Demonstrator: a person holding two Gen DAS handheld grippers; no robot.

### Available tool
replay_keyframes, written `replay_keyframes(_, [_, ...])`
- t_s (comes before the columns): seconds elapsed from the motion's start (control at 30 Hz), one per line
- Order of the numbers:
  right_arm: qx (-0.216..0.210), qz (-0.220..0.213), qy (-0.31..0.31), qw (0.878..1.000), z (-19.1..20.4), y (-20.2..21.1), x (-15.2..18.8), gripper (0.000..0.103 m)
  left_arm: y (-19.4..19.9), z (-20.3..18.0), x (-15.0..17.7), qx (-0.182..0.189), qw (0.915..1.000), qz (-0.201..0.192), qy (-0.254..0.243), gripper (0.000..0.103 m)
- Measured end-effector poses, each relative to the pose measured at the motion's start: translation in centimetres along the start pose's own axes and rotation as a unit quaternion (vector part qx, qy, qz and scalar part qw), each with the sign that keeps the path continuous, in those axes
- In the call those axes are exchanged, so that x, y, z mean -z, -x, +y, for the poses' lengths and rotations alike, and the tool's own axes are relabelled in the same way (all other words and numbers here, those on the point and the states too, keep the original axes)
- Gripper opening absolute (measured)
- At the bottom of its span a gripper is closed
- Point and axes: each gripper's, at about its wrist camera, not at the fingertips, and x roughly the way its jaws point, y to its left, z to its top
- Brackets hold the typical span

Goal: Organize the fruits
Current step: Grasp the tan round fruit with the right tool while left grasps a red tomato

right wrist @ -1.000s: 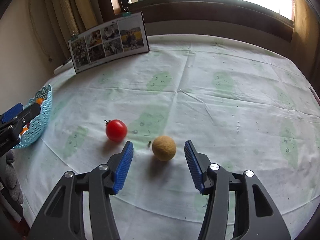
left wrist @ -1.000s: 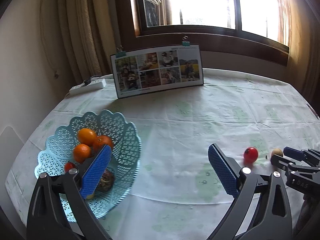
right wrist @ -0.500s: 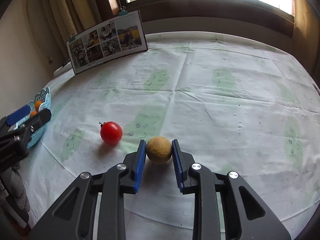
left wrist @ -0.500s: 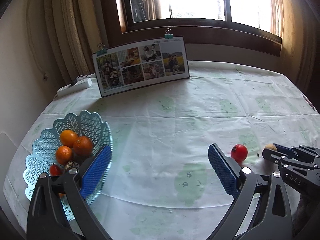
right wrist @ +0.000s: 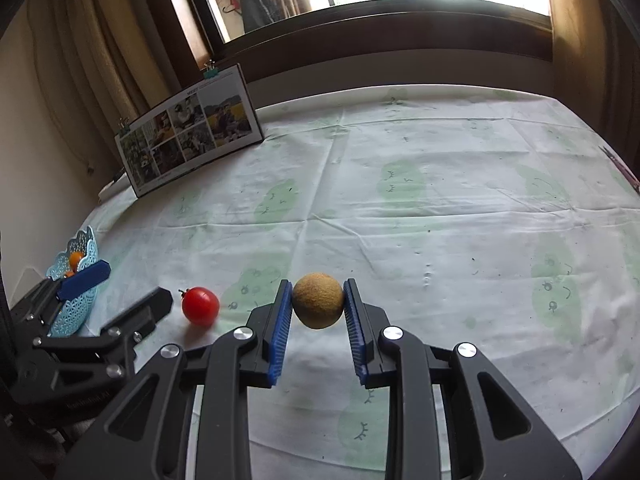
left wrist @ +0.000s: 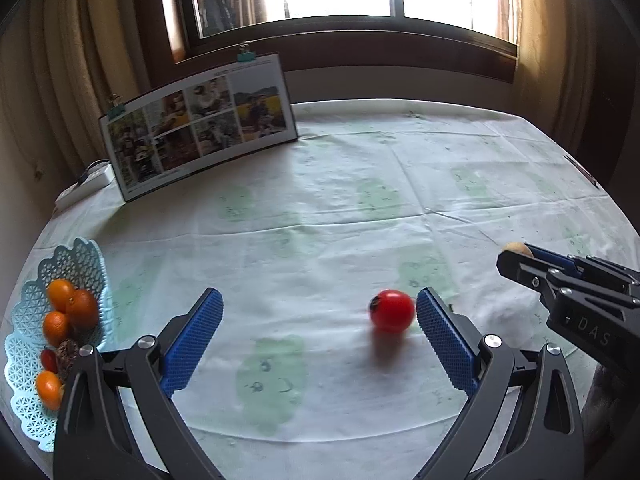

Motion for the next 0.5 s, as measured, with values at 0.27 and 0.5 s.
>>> replay_keyframes(0.27, [0.000,-0.004,-0.012,1.000,-0.4,0.1,-0.1,0.027,-1.9,-2.0,0.2,0.032,0.9988,0.024,-0.027,0.076])
replay_keyframes(0.5, [0.002,-0.004,-0.013,1.000,-0.4,0.1,0.0,0.026,-3.1,-2.5,0.8,0.063,0.9968,0.045,-0.021,0.036])
